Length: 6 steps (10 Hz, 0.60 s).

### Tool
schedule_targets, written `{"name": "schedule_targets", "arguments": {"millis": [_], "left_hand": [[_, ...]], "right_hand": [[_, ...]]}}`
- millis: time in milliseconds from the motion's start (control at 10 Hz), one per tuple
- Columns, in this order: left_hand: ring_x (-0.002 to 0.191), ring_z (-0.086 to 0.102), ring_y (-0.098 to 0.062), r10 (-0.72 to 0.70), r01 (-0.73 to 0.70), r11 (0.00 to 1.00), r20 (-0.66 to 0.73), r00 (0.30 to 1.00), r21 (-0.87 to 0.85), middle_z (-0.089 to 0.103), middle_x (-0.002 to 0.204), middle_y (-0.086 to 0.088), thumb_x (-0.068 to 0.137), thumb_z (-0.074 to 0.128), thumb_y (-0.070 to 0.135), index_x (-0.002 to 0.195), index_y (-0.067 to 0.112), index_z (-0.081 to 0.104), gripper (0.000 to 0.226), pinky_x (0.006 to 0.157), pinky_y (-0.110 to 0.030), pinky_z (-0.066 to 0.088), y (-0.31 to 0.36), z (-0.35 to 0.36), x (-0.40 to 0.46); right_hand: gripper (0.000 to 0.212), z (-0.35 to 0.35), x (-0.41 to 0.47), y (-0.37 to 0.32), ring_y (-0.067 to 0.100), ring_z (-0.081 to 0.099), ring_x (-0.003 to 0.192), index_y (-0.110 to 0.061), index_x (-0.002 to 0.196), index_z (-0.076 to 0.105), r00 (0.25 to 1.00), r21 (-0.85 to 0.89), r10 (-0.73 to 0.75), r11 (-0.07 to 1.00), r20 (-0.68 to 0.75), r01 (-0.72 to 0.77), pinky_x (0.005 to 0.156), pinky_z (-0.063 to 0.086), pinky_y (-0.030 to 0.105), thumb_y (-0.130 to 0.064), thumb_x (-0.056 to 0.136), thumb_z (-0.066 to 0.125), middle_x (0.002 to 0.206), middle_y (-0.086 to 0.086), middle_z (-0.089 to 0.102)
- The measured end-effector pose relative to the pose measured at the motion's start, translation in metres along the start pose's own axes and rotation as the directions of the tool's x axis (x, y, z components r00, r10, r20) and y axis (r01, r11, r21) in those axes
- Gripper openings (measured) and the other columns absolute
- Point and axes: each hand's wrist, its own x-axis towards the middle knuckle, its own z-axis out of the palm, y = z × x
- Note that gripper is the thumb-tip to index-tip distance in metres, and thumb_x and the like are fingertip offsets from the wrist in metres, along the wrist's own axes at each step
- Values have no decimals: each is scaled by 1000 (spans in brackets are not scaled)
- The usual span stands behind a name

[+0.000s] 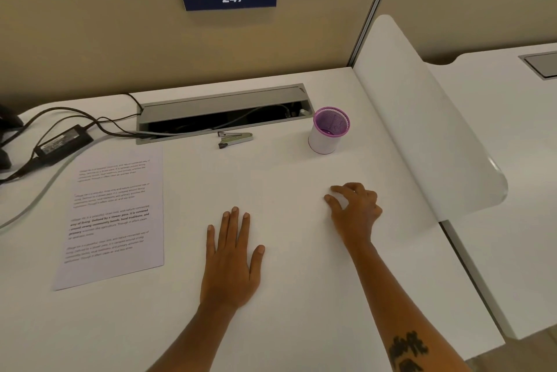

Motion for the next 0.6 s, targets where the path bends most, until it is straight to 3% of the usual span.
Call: {"name": "schedule_targets", "arguments": {"millis": [200,300,400,600], "left_hand": [[167,-4,-20,-2,2,1000,6,1000,17,-1,181,-2,109,28,53,171,22,6,73,135,-56,9,0,0,0],[168,-3,-21,-4,4,1000,5,1000,14,-1,181,-3,109,28,53,171,22,7,73,135,-56,10,0,1,1],[168,-2,-21,-5,5,1000,3,1000,6,0,181,-3,108,29,53,171,21,9,73,135,-57,11,0,1,1],[168,-2,-22,0,0,1000,4,1000,10,-1,181,-3,108,28,53,171,21,8,73,135,-57,10,-1,1,1]], "right_hand": [[14,-3,6,0,18,52,109,-30,100,82,997,-9,-72,997,-10,72,86,30,39,-38,89,79,105,-13,70],[6,-1,7,0,20,57,98,-30,90,83,991,-43,-130,991,-38,128,83,48,46,-34,87,81,92,-13,72],[2,0,9,0,22,59,91,-28,87,83,985,-84,-165,983,-41,161,76,53,48,-30,87,82,86,-11,73],[8,3,9,-8,26,60,80,-21,83,81,966,-267,-255,935,-51,233,66,45,36,-16,89,78,83,-7,73]]}}
